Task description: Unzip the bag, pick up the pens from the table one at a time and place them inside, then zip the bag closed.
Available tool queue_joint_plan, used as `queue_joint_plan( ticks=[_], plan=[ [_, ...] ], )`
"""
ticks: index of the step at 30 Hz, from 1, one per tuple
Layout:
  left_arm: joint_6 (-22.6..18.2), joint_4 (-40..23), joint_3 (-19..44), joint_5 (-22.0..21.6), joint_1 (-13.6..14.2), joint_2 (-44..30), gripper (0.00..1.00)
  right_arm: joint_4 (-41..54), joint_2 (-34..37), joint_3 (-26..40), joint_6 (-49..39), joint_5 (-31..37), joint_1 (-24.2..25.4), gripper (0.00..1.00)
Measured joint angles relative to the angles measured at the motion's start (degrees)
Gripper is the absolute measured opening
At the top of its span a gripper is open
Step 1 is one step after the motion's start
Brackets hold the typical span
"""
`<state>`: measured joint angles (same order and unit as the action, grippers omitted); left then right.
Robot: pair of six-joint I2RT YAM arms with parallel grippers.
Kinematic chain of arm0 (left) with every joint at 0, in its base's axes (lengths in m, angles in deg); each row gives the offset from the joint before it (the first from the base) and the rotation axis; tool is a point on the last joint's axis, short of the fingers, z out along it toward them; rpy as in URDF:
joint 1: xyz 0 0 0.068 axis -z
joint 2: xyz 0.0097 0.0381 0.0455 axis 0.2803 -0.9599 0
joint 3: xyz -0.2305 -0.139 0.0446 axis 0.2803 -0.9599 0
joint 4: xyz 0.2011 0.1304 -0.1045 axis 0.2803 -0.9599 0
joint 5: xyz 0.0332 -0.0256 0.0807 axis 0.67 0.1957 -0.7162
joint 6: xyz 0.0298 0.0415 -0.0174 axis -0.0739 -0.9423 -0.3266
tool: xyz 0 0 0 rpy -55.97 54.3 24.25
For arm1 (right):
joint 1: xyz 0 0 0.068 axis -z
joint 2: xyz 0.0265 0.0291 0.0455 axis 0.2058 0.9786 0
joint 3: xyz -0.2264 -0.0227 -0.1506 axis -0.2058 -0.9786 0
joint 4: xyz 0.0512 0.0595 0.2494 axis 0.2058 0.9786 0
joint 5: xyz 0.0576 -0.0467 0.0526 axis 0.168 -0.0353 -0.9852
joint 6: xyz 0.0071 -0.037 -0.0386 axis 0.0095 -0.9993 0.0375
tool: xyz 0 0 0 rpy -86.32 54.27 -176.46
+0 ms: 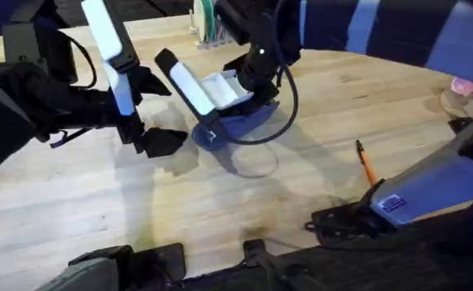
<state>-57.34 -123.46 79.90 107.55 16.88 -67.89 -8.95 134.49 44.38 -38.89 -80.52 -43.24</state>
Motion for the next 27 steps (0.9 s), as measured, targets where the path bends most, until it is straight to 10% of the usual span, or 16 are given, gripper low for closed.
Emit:
queue_joint_plan(
  ticks=[5, 7, 9, 27],
  plan=[
    [0.0, 0.0, 0.0, 0.0, 0.0, 0.0, 0.993, -0.1, 0.5, 0.0, 0.8, -1.6, -0.5, 0.033],
    [0.0, 0.0, 0.0, 0.0, 0.0, 0.0, 0.993, -0.6, 0.5, 0.0, 1.5, -2.2, -0.5, 0.796],
    [0.0, 0.0, 0.0, 0.0, 0.0, 0.0, 0.993, -0.6, 0.5, 0.0, 1.5, -2.2, -0.5, 0.981],
    [-0.2, 0.1, 0.0, 0.0, 0.0, 0.0, 0.993, -0.4, -6.5, 0.0, 17.5, 9.1, -2.8, 0.998]
  ],
)
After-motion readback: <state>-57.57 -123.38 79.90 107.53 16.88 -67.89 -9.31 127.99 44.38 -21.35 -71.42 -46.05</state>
